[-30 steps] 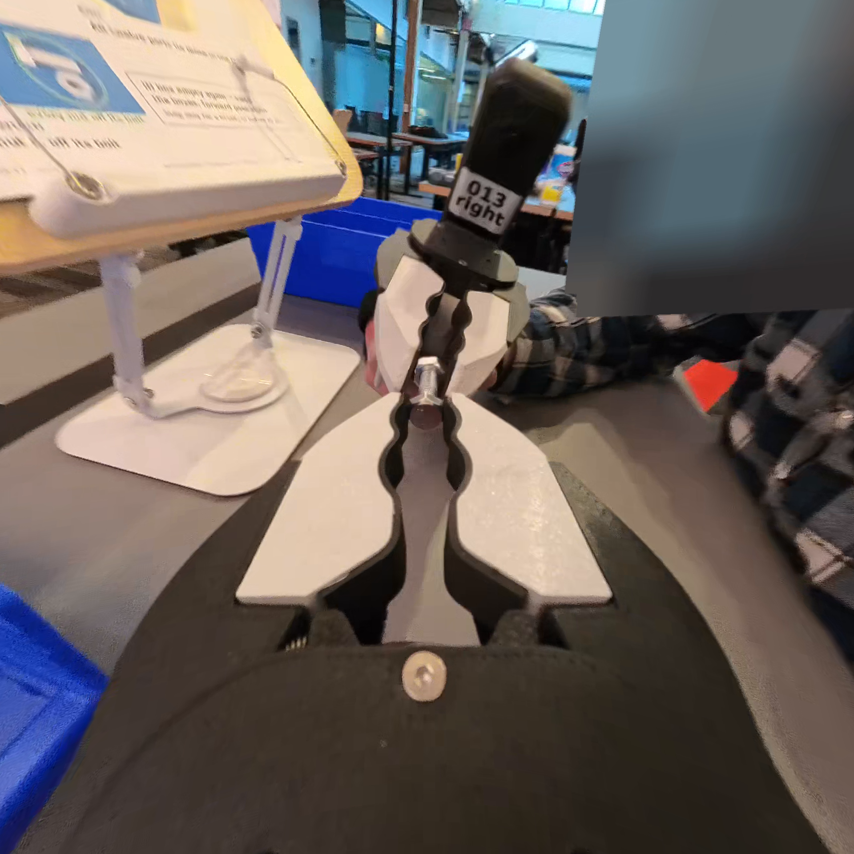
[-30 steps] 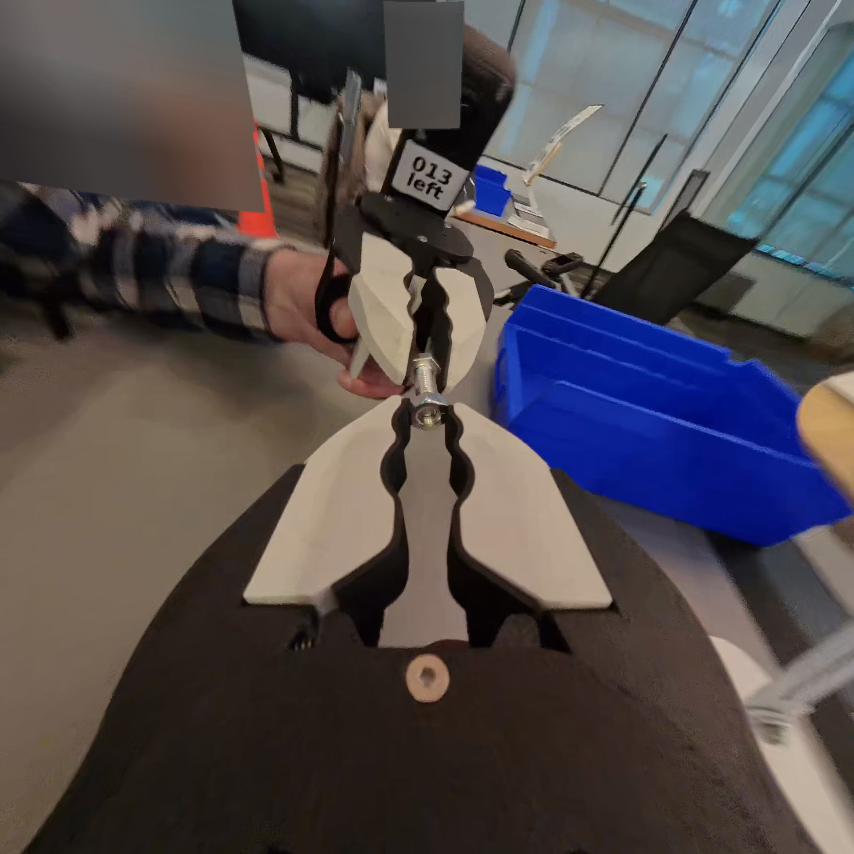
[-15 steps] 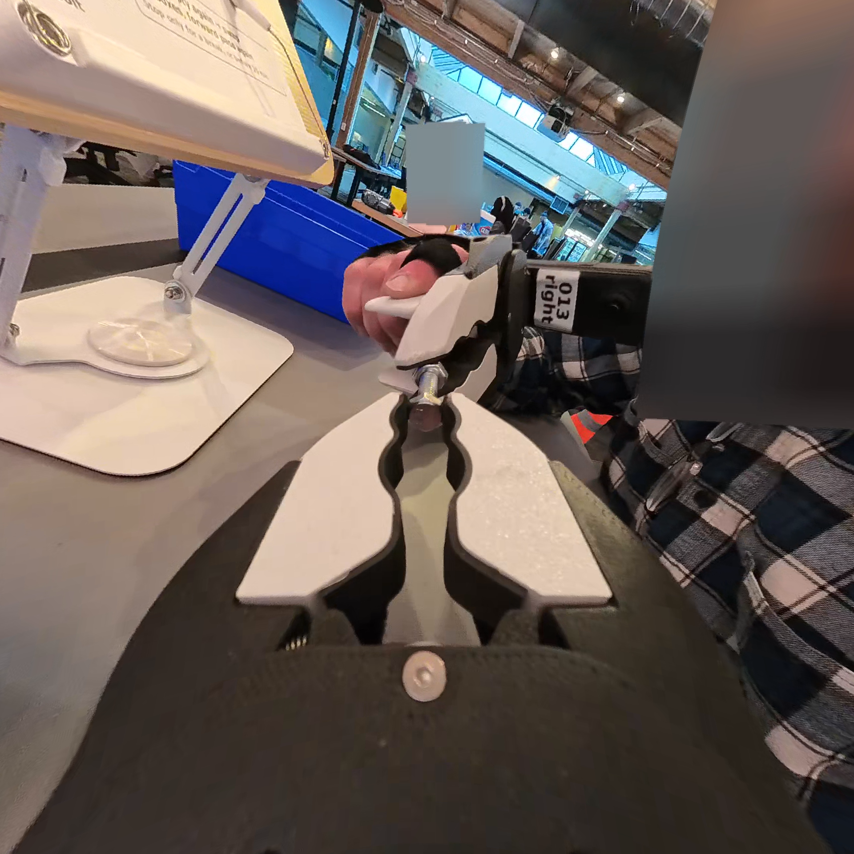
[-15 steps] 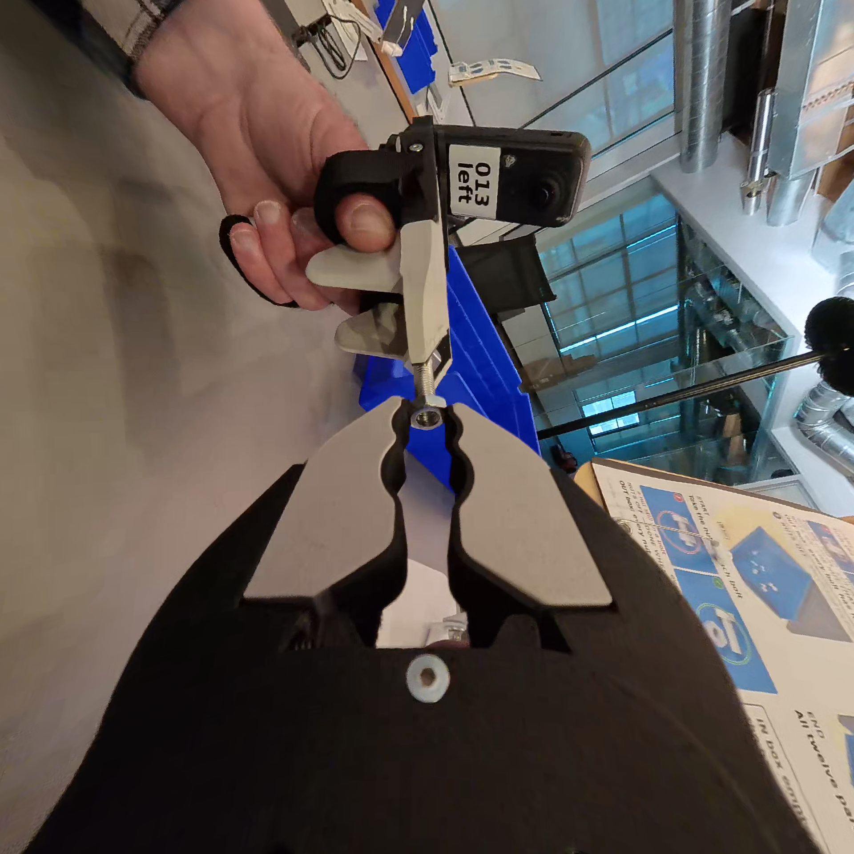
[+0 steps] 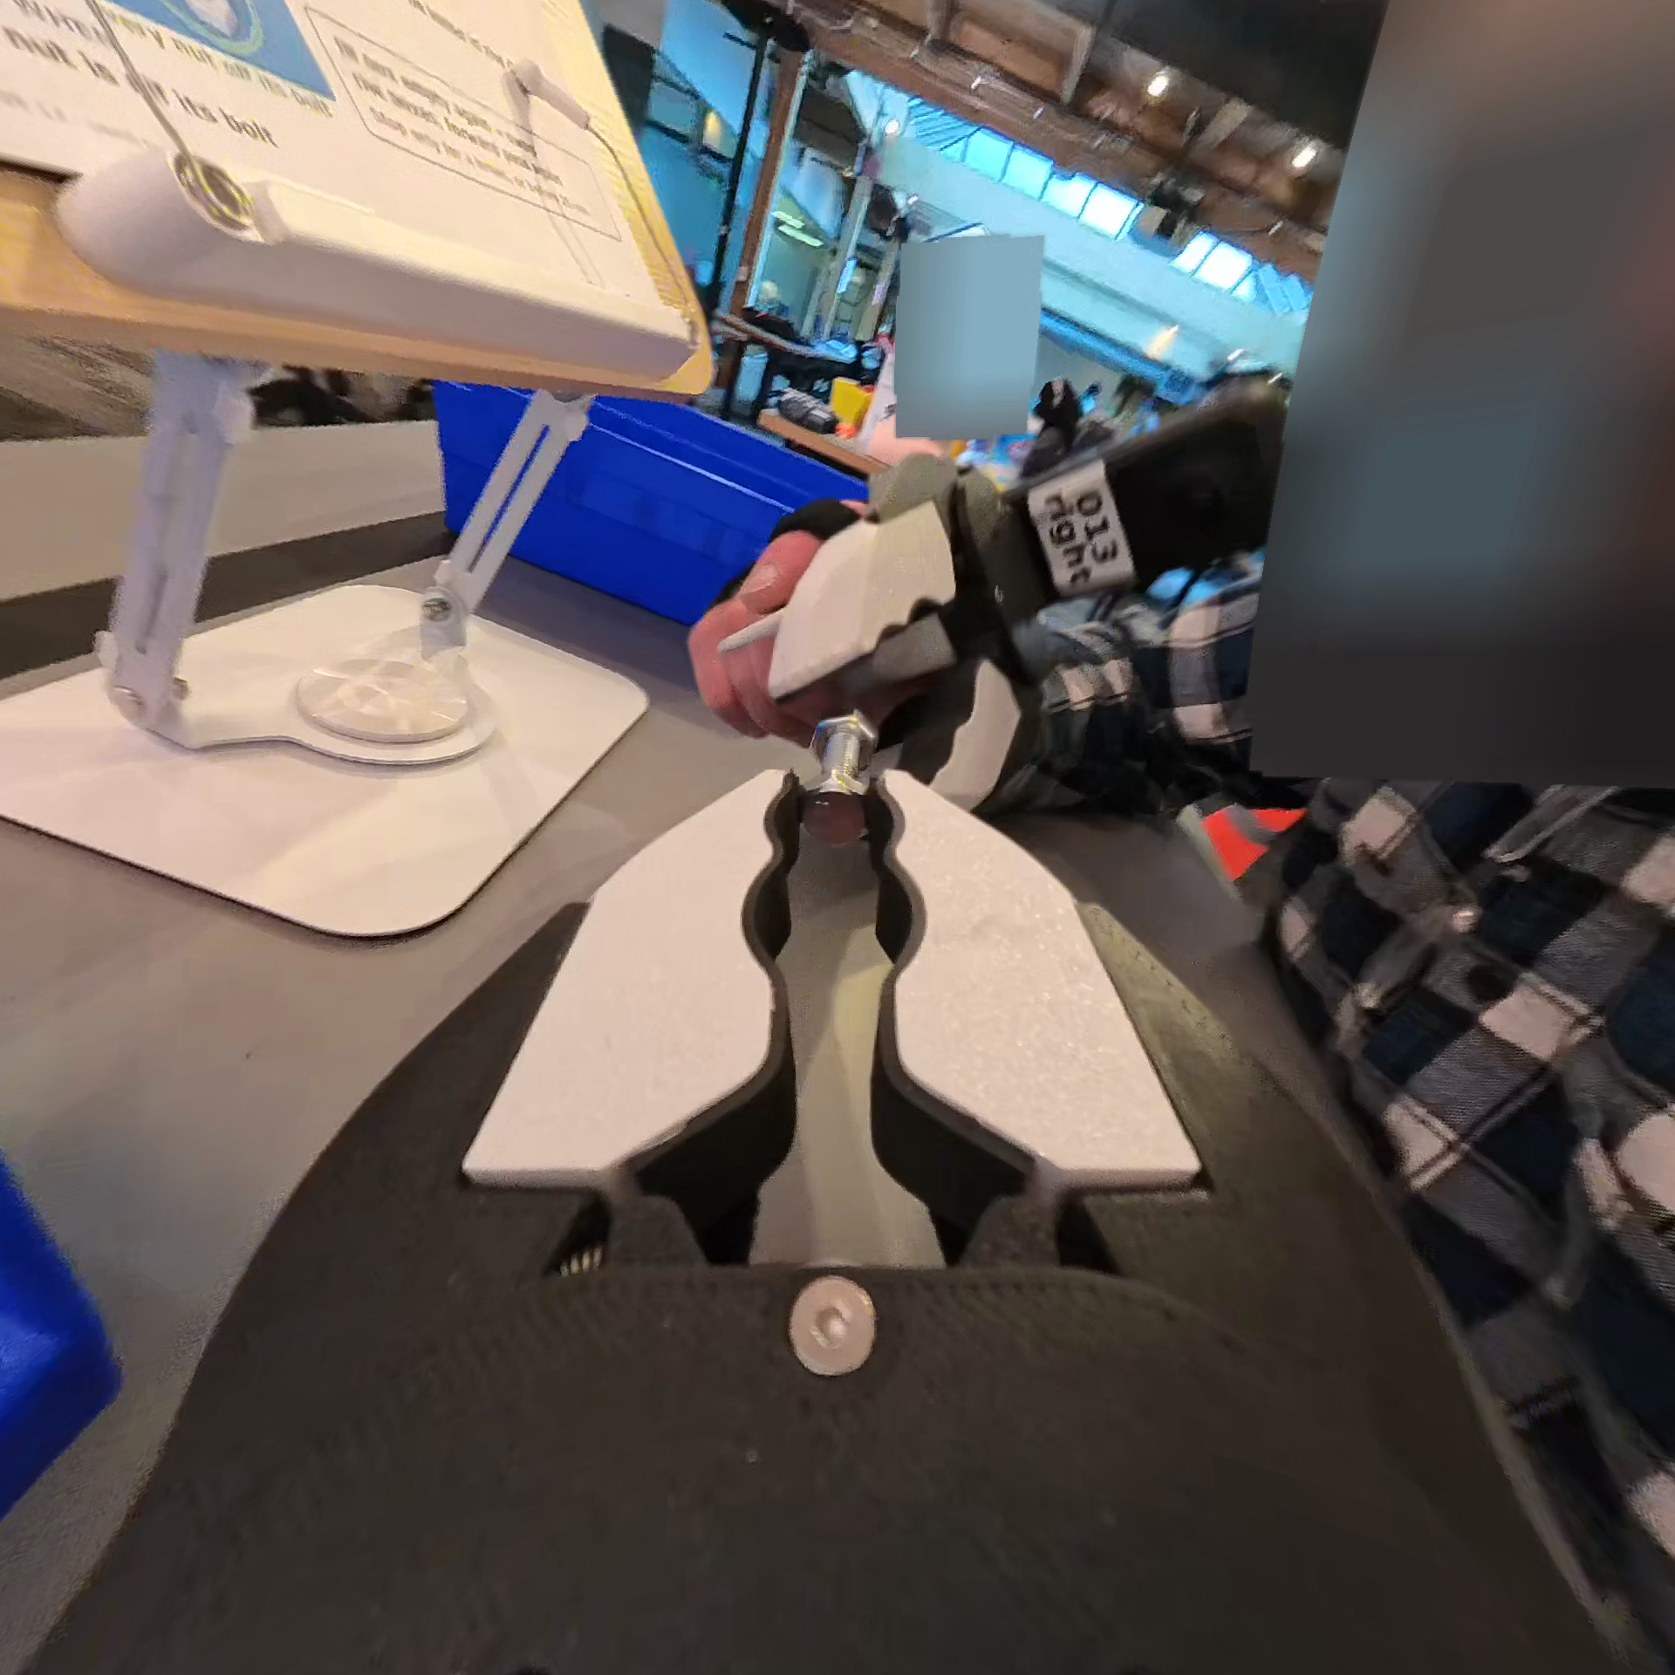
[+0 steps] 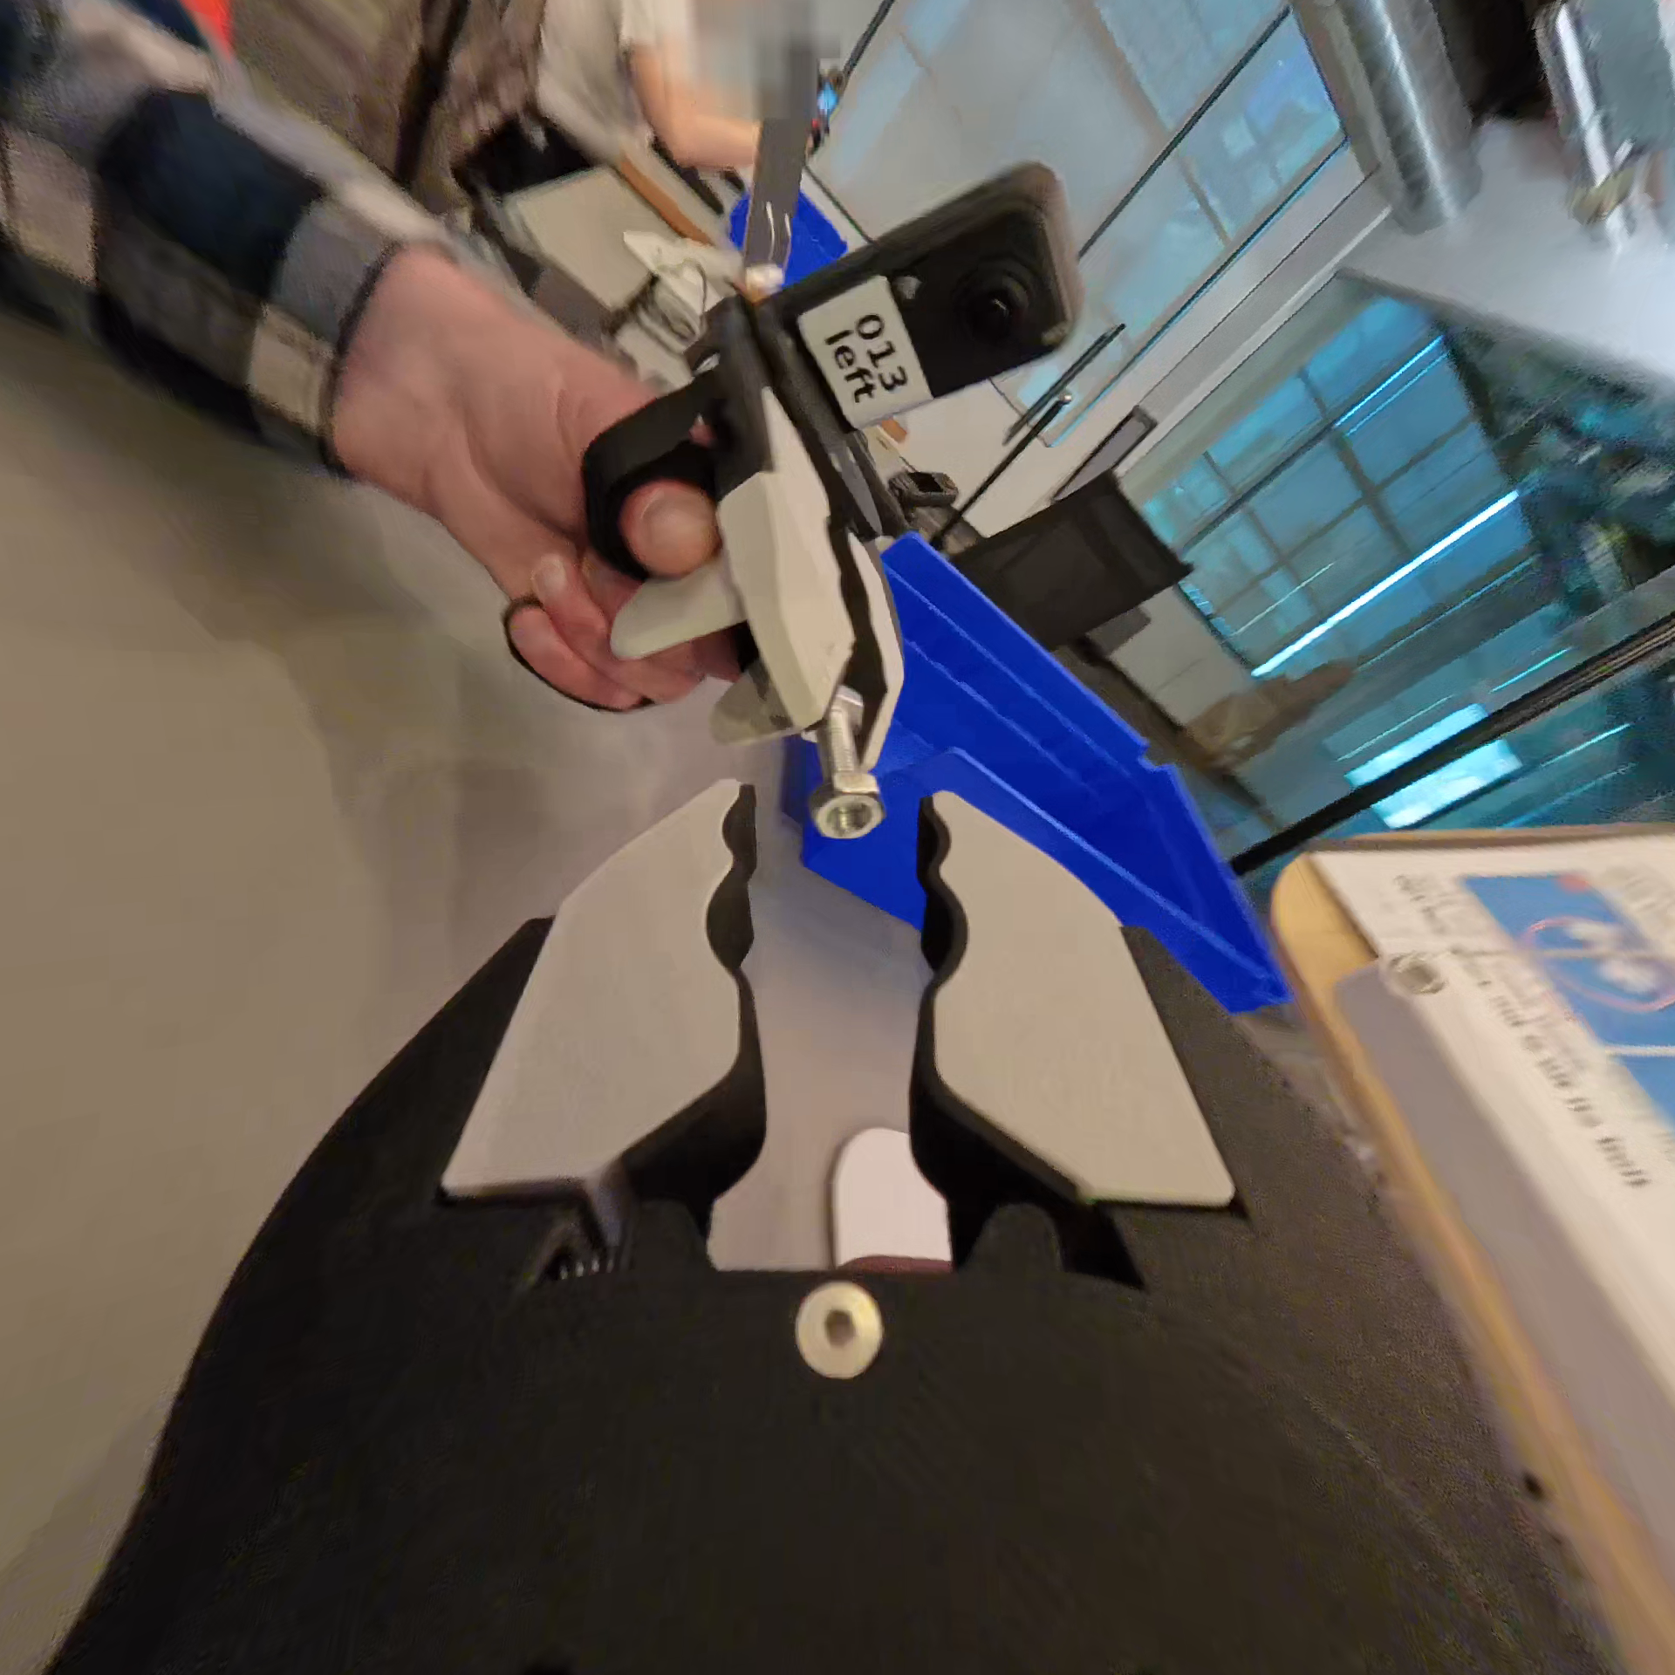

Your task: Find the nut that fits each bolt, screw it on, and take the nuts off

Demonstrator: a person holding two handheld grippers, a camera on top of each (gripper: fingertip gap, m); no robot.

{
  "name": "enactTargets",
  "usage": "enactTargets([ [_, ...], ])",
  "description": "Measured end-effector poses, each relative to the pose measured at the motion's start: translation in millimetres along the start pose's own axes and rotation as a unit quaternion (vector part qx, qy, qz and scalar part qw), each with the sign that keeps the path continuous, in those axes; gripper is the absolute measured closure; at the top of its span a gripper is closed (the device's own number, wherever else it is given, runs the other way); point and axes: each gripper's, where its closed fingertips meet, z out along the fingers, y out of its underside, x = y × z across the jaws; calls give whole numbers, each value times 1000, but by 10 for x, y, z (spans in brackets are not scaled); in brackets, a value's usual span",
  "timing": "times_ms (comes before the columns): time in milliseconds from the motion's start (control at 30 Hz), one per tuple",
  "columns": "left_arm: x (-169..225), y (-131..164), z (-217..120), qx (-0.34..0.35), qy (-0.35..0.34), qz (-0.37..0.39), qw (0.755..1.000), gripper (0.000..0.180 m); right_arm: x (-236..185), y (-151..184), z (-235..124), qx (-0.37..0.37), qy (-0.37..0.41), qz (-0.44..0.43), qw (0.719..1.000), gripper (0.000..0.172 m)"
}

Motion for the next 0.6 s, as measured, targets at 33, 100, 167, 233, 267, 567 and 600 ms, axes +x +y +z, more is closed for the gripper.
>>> enactTargets([
  [33, -7, -2, -7, -4, -12, 19, 1000, 167, 19, -11, -7, 13, -11, 44, 999, 138],
  [100, -20, -13, -14, -14, -40, 62, 997, 167, 65, -50, -28, 54, -40, 154, 986, 139],
  [167, -43, 21, -8, -36, -70, 107, 991, 167, 98, -50, -30, 87, -74, 265, 957, 138],
  [233, -54, 26, 0, -44, -90, 139, 985, 167, 61, -31, -6, 103, -121, 352, 923, 138],
  [267, -54, 17, 1, -43, -95, 147, 984, 167, 48, -31, -1, 110, -138, 383, 907, 136],
  [567, -68, 6, 12, -59, -145, 238, 958, 167, 39, -31, 15, 142, -202, 514, 822, 147],
  [600, -57, -2, 14, -57, -145, 242, 958, 167, 45, -30, 15, 144, -202, 519, 818, 151],
])
